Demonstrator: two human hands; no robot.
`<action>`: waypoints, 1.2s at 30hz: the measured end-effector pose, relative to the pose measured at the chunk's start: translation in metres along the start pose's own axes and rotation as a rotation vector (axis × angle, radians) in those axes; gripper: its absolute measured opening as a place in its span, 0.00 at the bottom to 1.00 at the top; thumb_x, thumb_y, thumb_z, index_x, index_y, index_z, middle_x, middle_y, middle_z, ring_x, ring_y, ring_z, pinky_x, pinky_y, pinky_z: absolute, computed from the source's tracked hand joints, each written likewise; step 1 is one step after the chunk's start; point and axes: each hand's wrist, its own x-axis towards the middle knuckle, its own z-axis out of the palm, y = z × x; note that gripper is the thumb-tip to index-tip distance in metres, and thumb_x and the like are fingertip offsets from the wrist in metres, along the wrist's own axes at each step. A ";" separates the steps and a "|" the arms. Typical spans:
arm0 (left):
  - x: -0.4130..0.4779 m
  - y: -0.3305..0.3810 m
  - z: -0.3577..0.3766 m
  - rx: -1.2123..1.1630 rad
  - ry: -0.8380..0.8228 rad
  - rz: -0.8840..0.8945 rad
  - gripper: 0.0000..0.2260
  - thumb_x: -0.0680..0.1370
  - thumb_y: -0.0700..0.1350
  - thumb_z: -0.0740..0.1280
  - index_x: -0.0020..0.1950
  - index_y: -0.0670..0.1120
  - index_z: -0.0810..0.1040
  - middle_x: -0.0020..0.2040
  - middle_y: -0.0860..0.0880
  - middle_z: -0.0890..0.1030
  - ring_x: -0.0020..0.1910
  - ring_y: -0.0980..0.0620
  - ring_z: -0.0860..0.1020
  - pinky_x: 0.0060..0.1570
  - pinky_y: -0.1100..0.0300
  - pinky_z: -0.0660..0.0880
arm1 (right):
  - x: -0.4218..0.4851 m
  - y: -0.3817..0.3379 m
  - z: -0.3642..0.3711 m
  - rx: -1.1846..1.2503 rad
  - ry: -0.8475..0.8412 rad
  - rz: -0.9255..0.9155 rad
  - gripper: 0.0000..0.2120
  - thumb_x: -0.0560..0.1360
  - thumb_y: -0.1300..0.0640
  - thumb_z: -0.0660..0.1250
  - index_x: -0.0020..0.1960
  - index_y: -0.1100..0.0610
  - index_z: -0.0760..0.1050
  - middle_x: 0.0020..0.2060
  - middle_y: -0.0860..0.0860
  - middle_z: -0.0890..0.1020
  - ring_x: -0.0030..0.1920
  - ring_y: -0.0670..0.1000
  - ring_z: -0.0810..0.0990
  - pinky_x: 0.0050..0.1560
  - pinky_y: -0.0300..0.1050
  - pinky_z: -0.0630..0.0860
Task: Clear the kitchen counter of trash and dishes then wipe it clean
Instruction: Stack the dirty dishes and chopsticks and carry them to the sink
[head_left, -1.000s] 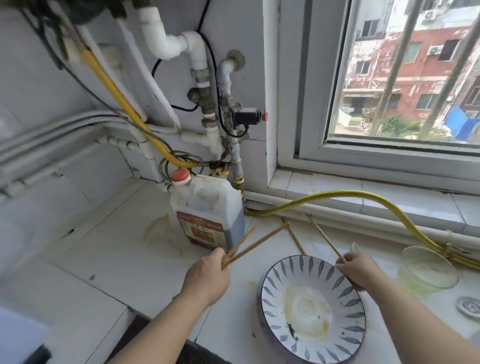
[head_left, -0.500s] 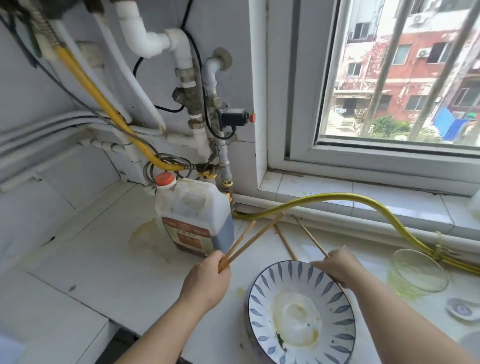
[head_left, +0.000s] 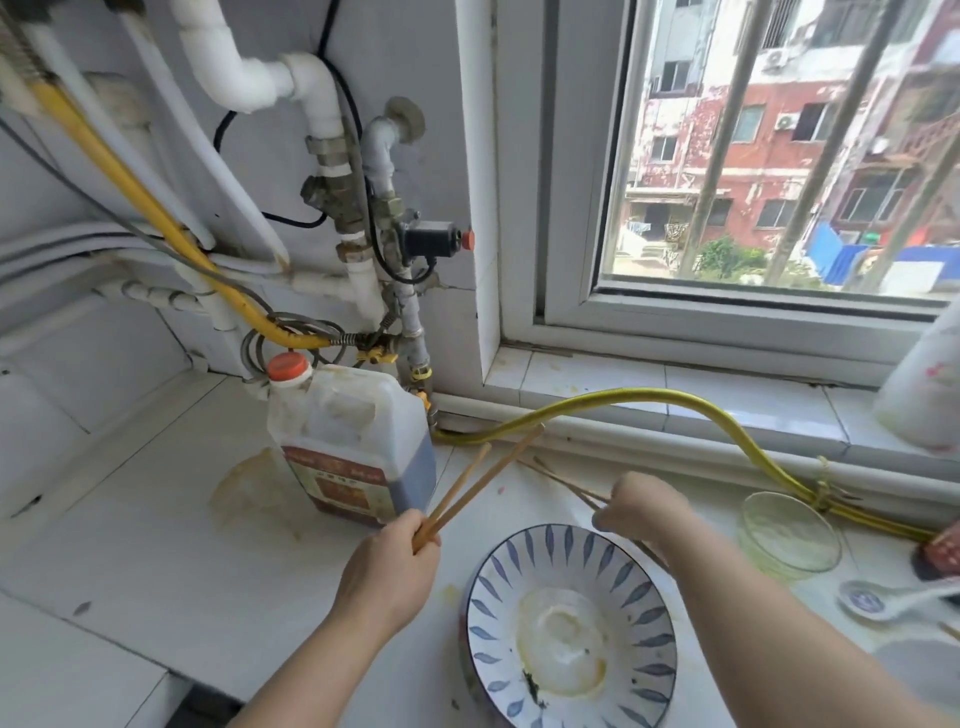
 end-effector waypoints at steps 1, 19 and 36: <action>-0.001 0.006 0.000 0.019 -0.001 0.028 0.07 0.78 0.44 0.58 0.44 0.48 0.75 0.37 0.51 0.76 0.39 0.47 0.73 0.38 0.57 0.69 | -0.008 0.003 -0.008 -0.034 0.013 -0.015 0.08 0.69 0.50 0.64 0.43 0.55 0.74 0.35 0.49 0.76 0.37 0.51 0.75 0.33 0.40 0.68; -0.068 0.143 0.044 0.796 -0.089 0.930 0.16 0.80 0.38 0.58 0.65 0.47 0.75 0.60 0.46 0.74 0.62 0.45 0.70 0.57 0.53 0.67 | -0.161 0.040 -0.040 0.507 0.089 -0.266 0.09 0.80 0.53 0.55 0.43 0.51 0.71 0.41 0.53 0.83 0.41 0.54 0.84 0.43 0.50 0.81; -0.063 0.184 0.008 -0.964 -0.457 0.530 0.54 0.70 0.39 0.75 0.74 0.65 0.35 0.78 0.48 0.50 0.75 0.45 0.58 0.70 0.43 0.63 | -0.186 0.074 0.029 0.873 0.533 -0.196 0.18 0.71 0.46 0.72 0.30 0.52 0.68 0.25 0.46 0.68 0.26 0.44 0.66 0.33 0.42 0.65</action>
